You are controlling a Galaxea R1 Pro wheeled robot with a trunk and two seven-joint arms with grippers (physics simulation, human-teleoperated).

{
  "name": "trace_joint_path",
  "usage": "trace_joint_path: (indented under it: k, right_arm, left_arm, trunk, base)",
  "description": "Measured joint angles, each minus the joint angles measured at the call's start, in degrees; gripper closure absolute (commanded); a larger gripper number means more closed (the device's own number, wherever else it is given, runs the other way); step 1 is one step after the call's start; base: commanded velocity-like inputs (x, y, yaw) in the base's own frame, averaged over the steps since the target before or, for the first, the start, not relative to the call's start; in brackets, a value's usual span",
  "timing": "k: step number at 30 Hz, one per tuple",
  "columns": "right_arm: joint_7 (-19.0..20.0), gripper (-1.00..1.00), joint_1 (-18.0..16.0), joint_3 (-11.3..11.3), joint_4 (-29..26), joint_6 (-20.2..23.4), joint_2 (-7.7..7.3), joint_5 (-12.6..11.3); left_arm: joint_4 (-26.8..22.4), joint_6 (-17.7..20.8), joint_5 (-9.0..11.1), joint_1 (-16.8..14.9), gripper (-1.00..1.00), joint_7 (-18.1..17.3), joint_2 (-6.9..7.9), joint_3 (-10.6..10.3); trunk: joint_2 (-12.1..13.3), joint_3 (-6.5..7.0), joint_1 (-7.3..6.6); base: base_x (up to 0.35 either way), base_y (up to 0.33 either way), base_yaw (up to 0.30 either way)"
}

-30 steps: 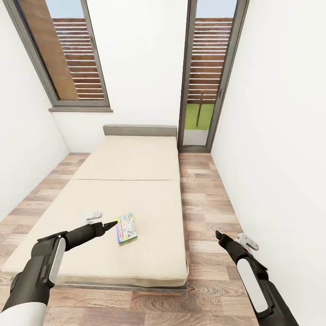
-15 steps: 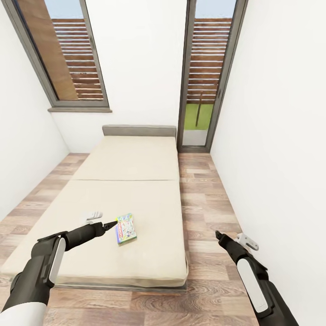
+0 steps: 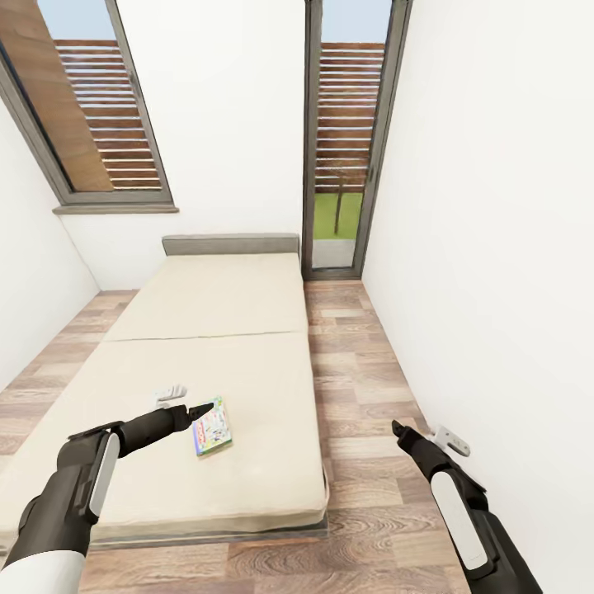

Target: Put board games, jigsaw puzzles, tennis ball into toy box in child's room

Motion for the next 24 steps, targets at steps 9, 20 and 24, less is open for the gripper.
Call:
trace_joint_path:
  k: [9,20,24]
  right_arm:
    - [0.0,-1.00,0.0,0.0,0.1,0.0,0.06,0.0]
    - [0.0,-1.00,0.0,0.0,0.1,0.0,0.17,0.0]
    - [0.0,-1.00,0.0,0.0,0.1,0.0,0.24,0.0]
  left_arm:
    - [0.0,0.0,-0.1,0.0,-1.00,0.1,0.02,0.0]
    - [0.0,0.0,0.0,0.0,-1.00,0.2,0.02,0.0]
    - [0.0,-0.1,-0.1,0.0,-1.00,0.2,0.02,0.0]
  trunk:
    - [0.0,0.50,0.00]
    - [0.0,0.58,0.00]
    - [0.0,0.58,0.00]
  base:
    - [0.000,0.130,-0.159]
    - [0.000,0.122,-0.017]
    - [0.000,0.061,-0.001]
